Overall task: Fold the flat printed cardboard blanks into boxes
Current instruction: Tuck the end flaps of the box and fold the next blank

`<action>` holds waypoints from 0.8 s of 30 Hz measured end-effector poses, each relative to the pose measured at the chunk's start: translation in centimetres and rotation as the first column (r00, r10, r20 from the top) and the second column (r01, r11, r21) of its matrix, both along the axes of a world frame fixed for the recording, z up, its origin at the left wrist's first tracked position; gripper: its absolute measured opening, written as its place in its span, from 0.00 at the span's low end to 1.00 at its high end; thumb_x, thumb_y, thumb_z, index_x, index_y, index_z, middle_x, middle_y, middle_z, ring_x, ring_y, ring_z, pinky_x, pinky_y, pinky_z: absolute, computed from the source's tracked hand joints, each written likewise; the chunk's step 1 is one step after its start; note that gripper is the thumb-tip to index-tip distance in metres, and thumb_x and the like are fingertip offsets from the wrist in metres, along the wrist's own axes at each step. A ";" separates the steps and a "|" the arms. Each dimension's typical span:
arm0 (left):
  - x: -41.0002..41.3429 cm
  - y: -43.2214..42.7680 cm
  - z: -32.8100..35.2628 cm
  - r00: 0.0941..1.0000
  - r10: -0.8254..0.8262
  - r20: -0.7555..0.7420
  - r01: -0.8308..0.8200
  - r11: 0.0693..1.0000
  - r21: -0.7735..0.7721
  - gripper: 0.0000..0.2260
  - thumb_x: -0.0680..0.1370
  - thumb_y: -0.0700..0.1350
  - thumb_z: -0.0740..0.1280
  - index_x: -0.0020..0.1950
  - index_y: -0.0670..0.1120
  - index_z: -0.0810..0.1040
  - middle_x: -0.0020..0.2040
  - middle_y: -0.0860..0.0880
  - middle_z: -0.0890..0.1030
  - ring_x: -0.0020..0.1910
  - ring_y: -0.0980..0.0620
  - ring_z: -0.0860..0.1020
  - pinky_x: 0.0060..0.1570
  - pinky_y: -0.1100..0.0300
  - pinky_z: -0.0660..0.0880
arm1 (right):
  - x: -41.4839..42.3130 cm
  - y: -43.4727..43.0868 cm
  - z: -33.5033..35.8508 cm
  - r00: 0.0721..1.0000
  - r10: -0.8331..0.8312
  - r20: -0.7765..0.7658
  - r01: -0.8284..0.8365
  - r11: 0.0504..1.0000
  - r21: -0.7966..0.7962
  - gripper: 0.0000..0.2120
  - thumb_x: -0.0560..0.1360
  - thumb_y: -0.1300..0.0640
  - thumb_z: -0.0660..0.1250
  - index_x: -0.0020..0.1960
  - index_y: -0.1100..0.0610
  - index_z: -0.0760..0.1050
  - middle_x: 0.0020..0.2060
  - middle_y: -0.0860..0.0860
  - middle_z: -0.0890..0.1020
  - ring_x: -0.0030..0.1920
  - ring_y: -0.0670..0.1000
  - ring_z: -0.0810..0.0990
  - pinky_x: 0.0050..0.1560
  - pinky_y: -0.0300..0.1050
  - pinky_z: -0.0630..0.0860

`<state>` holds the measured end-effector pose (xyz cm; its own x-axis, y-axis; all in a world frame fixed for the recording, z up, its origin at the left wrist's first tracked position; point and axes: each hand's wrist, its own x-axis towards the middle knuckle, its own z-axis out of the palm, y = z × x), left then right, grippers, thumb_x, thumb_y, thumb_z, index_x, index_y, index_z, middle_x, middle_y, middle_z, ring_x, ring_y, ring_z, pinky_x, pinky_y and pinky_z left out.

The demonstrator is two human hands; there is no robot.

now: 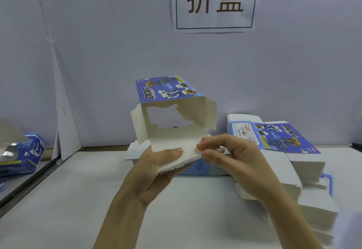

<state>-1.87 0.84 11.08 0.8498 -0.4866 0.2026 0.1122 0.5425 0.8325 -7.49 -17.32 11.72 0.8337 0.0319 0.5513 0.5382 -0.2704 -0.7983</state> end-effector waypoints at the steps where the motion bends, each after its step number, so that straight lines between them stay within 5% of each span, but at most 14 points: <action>1: -0.2 -0.2 0.0 1.000 0.019 0.019 -0.019 0.999 0.037 0.23 0.70 0.31 0.71 0.65 0.38 0.74 0.57 0.37 0.81 0.54 0.39 0.82 0.44 0.54 0.81 | 0.2 0.1 0.0 0.999 -0.039 -0.012 0.039 0.999 0.035 0.08 0.72 0.61 0.73 0.48 0.50 0.82 0.45 0.48 0.86 0.49 0.47 0.83 0.50 0.47 0.81; 4: -0.6 -0.7 -0.1 0.996 0.060 0.064 -0.065 0.995 0.071 0.24 0.68 0.31 0.71 0.64 0.40 0.75 0.57 0.39 0.82 0.54 0.40 0.82 0.44 0.53 0.81 | 0.3 -0.1 0.0 0.996 -0.029 -0.087 0.035 0.997 0.067 0.13 0.71 0.65 0.72 0.51 0.52 0.80 0.46 0.49 0.86 0.50 0.47 0.83 0.54 0.50 0.79; 7: -0.8 -0.9 0.1 0.997 0.045 0.055 -0.048 0.998 0.041 0.23 0.68 0.31 0.69 0.63 0.39 0.76 0.57 0.38 0.82 0.55 0.40 0.81 0.47 0.53 0.81 | -0.4 -1.1 0.4 0.989 0.082 -0.126 -0.080 0.997 0.020 0.12 0.67 0.55 0.72 0.50 0.51 0.82 0.51 0.46 0.85 0.55 0.47 0.82 0.57 0.40 0.77; 12: -1.1 -1.2 0.4 1.000 -0.008 -0.028 0.008 1.000 -0.003 0.12 0.68 0.31 0.69 0.49 0.36 0.83 0.53 0.36 0.83 0.49 0.40 0.83 0.41 0.54 0.81 | -0.4 -0.7 0.5 0.999 -0.011 0.036 0.010 1.000 0.025 0.05 0.67 0.53 0.70 0.41 0.51 0.83 0.46 0.43 0.86 0.53 0.40 0.82 0.49 0.27 0.73; 15: -0.9 -0.9 0.7 0.994 0.068 -0.091 -0.070 0.997 -0.019 0.11 0.69 0.41 0.68 0.47 0.36 0.84 0.49 0.36 0.83 0.45 0.40 0.84 0.36 0.53 0.81 | 0.3 -0.1 -0.2 0.999 -0.015 0.045 0.011 0.995 0.100 0.06 0.68 0.52 0.68 0.41 0.54 0.81 0.45 0.49 0.87 0.56 0.45 0.82 0.58 0.39 0.75; 18: -0.1 0.9 1.1 0.990 0.087 -0.115 -0.074 0.991 0.113 0.29 0.73 0.62 0.60 0.55 0.38 0.79 0.54 0.38 0.83 0.53 0.40 0.83 0.41 0.48 0.82 | 0.8 -0.1 -0.2 1.000 -0.029 -0.007 0.029 0.937 0.349 0.07 0.67 0.49 0.69 0.38 0.52 0.81 0.37 0.52 0.84 0.44 0.53 0.82 0.59 0.57 0.78; 21: 0.6 3.2 1.2 0.961 0.188 0.204 -0.268 0.818 0.508 0.27 0.73 0.66 0.58 0.54 0.46 0.80 0.49 0.49 0.86 0.56 0.47 0.82 0.47 0.57 0.79 | 1.0 -1.1 -0.1 0.999 -0.051 -0.017 0.052 0.843 0.536 0.09 0.69 0.51 0.67 0.41 0.56 0.78 0.39 0.56 0.83 0.45 0.53 0.83 0.48 0.53 0.83; 23: 1.0 5.3 1.0 0.808 0.290 0.513 -0.566 0.624 0.539 0.19 0.67 0.63 0.71 0.52 0.54 0.79 0.47 0.60 0.84 0.54 0.56 0.81 0.46 0.66 0.74 | 1.0 -2.0 0.0 0.997 -0.069 -0.039 0.078 0.801 0.593 0.09 0.70 0.52 0.66 0.42 0.59 0.76 0.40 0.59 0.84 0.44 0.56 0.85 0.44 0.53 0.83; 24: 1.3 6.5 0.6 0.731 0.269 0.628 -0.659 0.516 0.547 0.27 0.59 0.65 0.74 0.56 0.59 0.77 0.52 0.65 0.80 0.55 0.63 0.78 0.50 0.67 0.72 | 1.0 -2.4 0.1 0.996 -0.066 -0.053 0.084 0.782 0.617 0.09 0.71 0.53 0.66 0.42 0.59 0.75 0.40 0.59 0.84 0.43 0.56 0.85 0.43 0.54 0.83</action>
